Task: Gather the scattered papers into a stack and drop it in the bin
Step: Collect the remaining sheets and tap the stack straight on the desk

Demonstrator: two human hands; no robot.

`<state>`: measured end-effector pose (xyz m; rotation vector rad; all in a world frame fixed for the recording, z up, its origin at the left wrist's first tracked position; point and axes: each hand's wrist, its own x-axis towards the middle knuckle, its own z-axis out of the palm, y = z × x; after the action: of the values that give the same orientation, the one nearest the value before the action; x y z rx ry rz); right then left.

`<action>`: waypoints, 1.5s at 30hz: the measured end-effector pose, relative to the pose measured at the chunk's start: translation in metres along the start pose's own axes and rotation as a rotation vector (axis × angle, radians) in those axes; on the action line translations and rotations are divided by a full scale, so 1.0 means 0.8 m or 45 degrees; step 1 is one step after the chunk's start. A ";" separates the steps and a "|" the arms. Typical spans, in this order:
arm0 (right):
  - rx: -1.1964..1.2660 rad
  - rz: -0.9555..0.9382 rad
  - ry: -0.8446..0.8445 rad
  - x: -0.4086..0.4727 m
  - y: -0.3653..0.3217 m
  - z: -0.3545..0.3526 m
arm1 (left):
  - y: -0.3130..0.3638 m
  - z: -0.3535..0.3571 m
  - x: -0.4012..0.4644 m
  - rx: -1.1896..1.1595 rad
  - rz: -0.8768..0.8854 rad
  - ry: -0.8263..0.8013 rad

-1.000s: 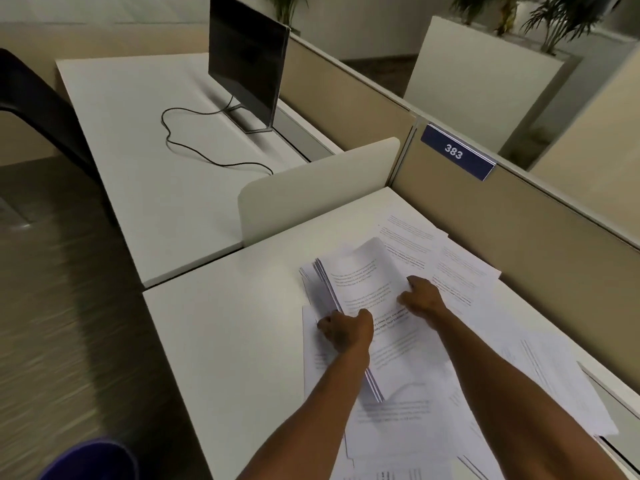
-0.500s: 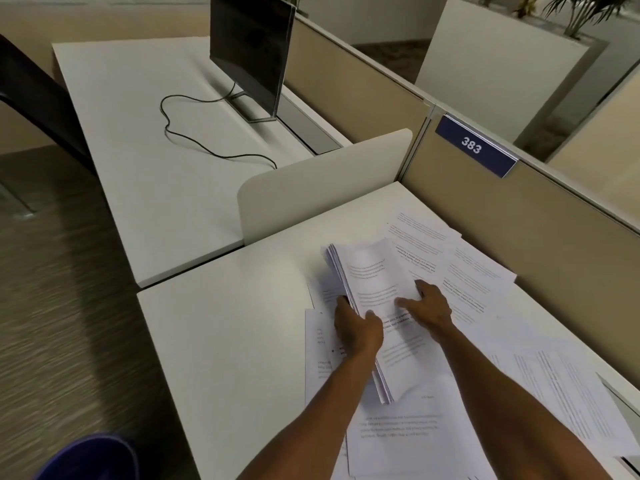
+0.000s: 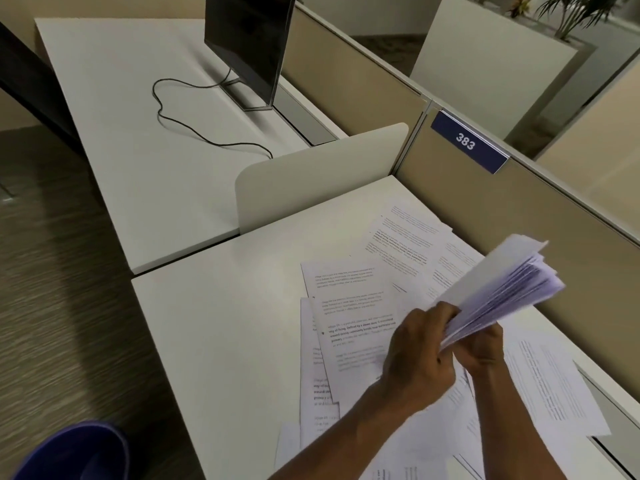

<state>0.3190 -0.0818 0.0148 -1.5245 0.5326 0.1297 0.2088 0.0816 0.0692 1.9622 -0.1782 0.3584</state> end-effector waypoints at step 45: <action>-0.121 -0.243 0.100 -0.099 0.054 -0.023 | 0.014 -0.043 -0.040 -0.153 -0.017 -0.135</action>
<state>0.2270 -0.0770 0.0085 -1.6702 0.4456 -0.0532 0.1699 0.1071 0.0812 1.8639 -0.2490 0.2293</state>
